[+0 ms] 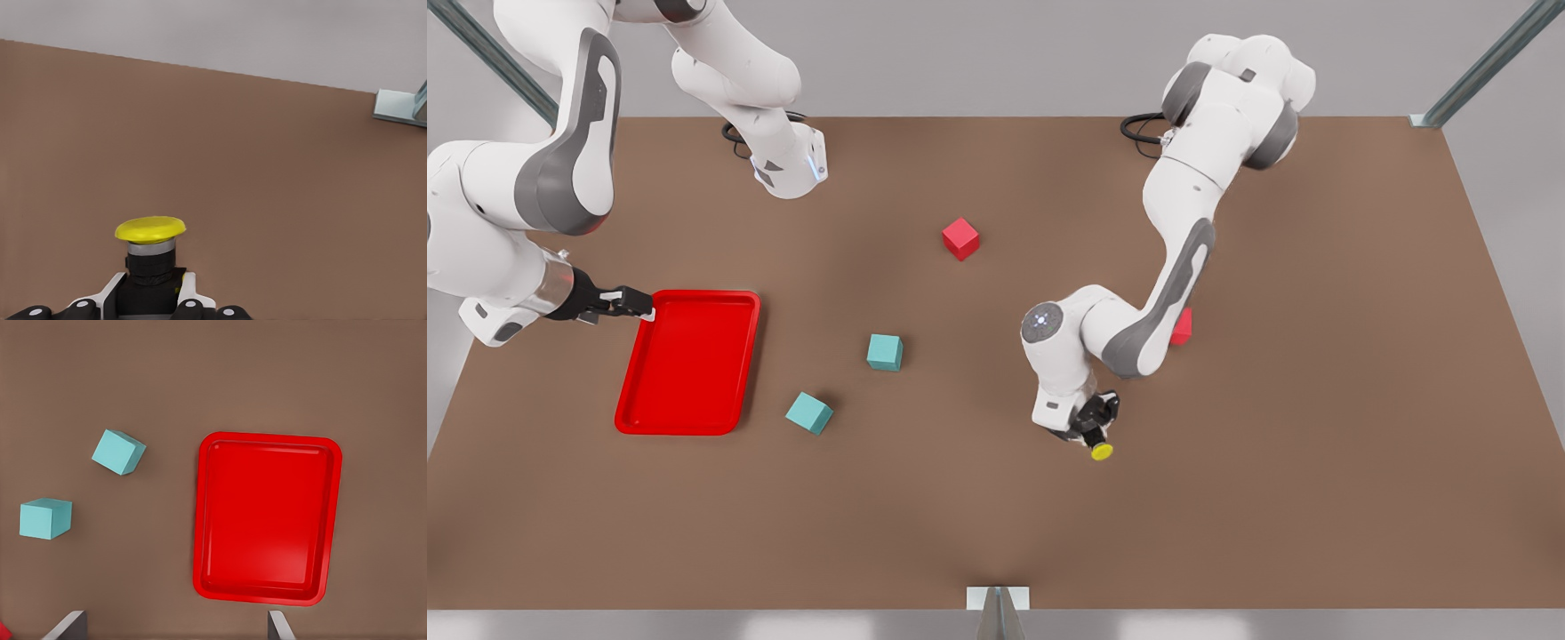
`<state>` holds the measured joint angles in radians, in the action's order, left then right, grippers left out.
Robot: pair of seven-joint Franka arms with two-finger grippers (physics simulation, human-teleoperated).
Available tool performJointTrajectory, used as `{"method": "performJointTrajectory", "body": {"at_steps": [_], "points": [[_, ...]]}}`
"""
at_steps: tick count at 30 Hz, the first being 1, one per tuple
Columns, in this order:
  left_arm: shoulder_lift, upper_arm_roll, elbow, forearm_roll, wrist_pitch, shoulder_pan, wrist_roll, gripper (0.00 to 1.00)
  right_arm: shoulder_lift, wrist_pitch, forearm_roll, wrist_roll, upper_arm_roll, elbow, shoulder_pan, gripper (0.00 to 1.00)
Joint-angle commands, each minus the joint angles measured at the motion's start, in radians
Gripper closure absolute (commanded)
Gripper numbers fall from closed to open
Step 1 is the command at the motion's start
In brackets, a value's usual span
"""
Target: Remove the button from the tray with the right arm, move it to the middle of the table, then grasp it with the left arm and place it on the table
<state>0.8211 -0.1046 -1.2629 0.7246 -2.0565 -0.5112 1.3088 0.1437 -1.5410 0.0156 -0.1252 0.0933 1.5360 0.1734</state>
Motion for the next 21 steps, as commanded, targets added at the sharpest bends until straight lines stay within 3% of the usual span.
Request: {"method": "performJointTrajectory", "body": {"at_steps": [1,2,4,9,21], "points": [[0.001,0.055,0.002,0.067,0.107,-0.044,0.82,0.59,-0.001,0.001,0.001,-0.007,0.0,0.0,0.0,0.0],[0.007,0.129,0.002,0.059,0.119,-0.101,0.836,0.59,-0.001,0.002,0.0,-0.008,0.0,0.0,0.0,0.0],[0.023,0.145,0.0,0.058,0.157,-0.115,0.897,0.59,-0.001,0.002,0.0,-0.007,0.0,0.0,0.0,0.0],[0.119,0.359,0.002,0.055,0.268,-0.265,1.067,0.59,0.001,0.002,-0.002,-0.008,0.0,0.0,0.0,0.0],[0.292,0.459,0.073,0.027,0.297,-0.362,1.282,0.59,0.001,0.005,-0.002,-0.008,0.0,0.0,0.0,0.0]]}}
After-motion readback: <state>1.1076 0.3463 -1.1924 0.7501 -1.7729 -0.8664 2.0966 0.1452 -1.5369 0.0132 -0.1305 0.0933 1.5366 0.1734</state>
